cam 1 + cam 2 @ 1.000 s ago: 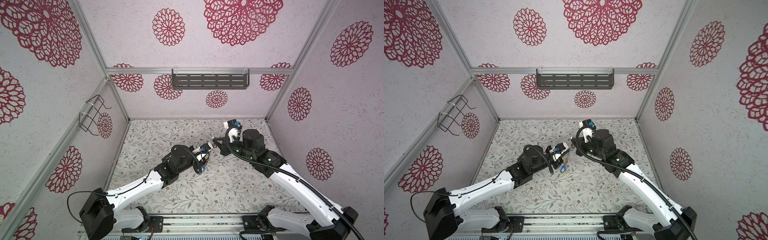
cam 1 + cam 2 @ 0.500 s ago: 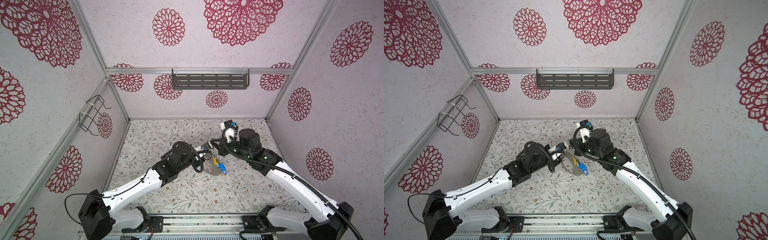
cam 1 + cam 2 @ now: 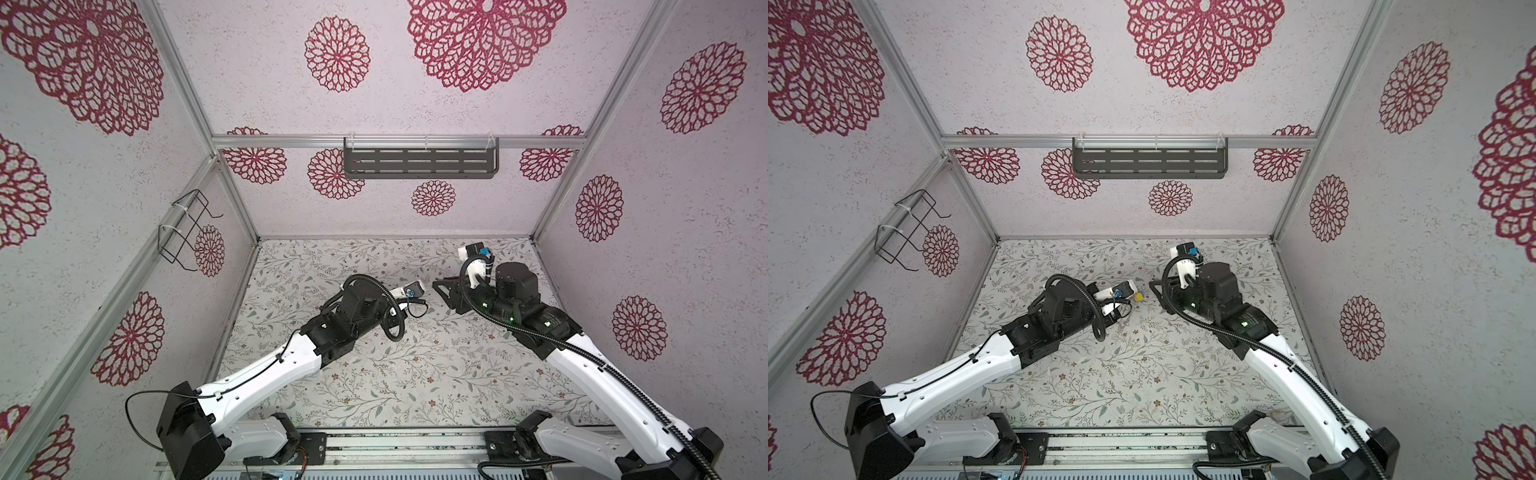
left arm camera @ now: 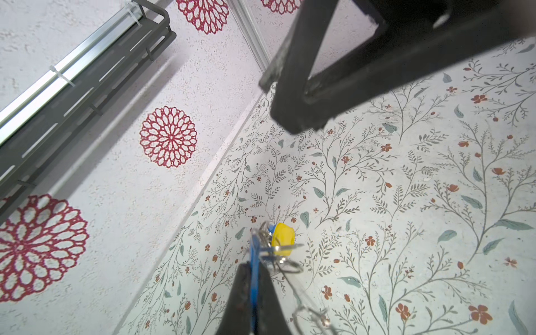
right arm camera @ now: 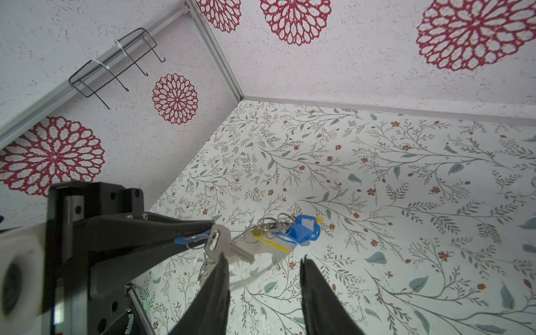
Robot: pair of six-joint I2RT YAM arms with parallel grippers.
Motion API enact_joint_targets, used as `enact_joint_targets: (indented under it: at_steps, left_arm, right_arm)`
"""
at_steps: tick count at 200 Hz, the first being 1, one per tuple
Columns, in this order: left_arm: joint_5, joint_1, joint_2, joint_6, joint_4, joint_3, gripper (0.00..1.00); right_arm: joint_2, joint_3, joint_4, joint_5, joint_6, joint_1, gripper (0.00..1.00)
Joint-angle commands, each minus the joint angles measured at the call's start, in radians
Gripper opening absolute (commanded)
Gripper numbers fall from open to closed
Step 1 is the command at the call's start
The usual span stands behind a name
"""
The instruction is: Remove the keys from the keyring
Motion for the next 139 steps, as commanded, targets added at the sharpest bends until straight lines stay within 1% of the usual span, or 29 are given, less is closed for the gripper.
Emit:
enact_joint_targets:
  at_steps: [1, 16, 34, 53, 69, 84, 96, 139]
  left_arm:
    - [0.068, 0.030, -0.017, 0.049, -0.044, 0.057, 0.00]
    - [0.153, 0.057, -0.024, 0.053, -0.081, 0.075, 0.00]
    - [0.301, 0.095, -0.039, 0.088, -0.113, 0.082, 0.00]
    - [0.430, 0.135, -0.041, 0.113, -0.150, 0.099, 0.00]
    - [0.527, 0.170, -0.023, 0.129, -0.220, 0.133, 0.00]
    - [0.577, 0.186, -0.007, 0.130, -0.264, 0.157, 0.00]
    - [0.616, 0.192, 0.001, 0.157, -0.279, 0.161, 0.00]
    - [0.653, 0.198, 0.031, 0.153, -0.266, 0.171, 0.00]
  right_arm:
    - [-0.007, 0.015, 0.031, -0.142, -0.065, -0.005, 0.43]
    - [0.012, 0.017, 0.052, -0.209, -0.085, -0.005, 0.42]
    - [0.037, 0.011, 0.087, -0.278, -0.105, -0.003, 0.36]
    - [0.062, 0.013, 0.113, -0.341, -0.120, -0.002, 0.31]
    - [0.069, 0.009, 0.146, -0.388, -0.118, 0.002, 0.30]
    - [0.069, -0.003, 0.179, -0.411, -0.115, 0.007, 0.30]
    - [0.072, -0.004, 0.188, -0.415, -0.117, 0.012, 0.30]
    - [0.103, 0.014, 0.177, -0.418, -0.133, 0.032, 0.32]
